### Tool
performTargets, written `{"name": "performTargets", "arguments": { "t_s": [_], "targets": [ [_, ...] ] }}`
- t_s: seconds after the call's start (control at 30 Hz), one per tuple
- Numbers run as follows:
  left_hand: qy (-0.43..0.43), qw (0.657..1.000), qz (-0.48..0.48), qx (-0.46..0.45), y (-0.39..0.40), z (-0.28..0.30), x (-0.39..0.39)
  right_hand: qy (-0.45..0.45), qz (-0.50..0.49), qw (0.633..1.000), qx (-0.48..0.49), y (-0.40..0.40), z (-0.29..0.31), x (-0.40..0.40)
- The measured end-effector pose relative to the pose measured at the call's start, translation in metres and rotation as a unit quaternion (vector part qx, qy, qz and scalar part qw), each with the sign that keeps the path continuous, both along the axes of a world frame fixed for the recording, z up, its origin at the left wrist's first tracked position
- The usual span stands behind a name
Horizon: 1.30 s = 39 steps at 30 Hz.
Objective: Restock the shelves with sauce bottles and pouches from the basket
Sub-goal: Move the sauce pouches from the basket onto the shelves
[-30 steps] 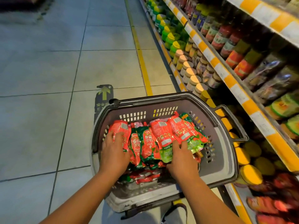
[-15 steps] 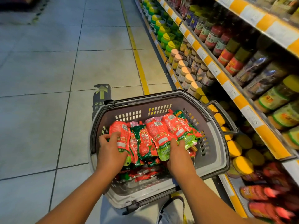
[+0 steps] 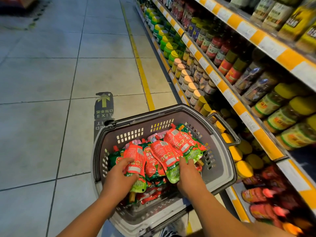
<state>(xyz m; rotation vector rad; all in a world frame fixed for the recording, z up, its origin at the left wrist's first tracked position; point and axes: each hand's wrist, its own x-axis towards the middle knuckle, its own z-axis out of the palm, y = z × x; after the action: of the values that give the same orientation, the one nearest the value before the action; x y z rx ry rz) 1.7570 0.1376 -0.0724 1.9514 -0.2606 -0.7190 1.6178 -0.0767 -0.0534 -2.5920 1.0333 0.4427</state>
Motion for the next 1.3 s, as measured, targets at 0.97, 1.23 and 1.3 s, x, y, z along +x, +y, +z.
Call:
{"name": "performTargets", "arguments": {
  "t_s": [0.97, 1.23, 1.3],
  "targets": [
    [-0.298, 0.948, -0.096, 0.059, -0.026, 0.014, 0.032, -0.363, -0.179, 0.907, 0.117, -0.019, 0.037, 0.009],
    [-0.242, 0.969, -0.033, -0.019, -0.026, 0.038, 0.052, -0.363, -0.255, 0.881, 0.163, -0.025, 0.034, 0.005],
    [-0.225, 0.973, -0.03, -0.046, -0.028, 0.05, 0.047, -0.39, -0.282, 0.862, 0.161, -0.032, 0.039, -0.005]
  ]
}}
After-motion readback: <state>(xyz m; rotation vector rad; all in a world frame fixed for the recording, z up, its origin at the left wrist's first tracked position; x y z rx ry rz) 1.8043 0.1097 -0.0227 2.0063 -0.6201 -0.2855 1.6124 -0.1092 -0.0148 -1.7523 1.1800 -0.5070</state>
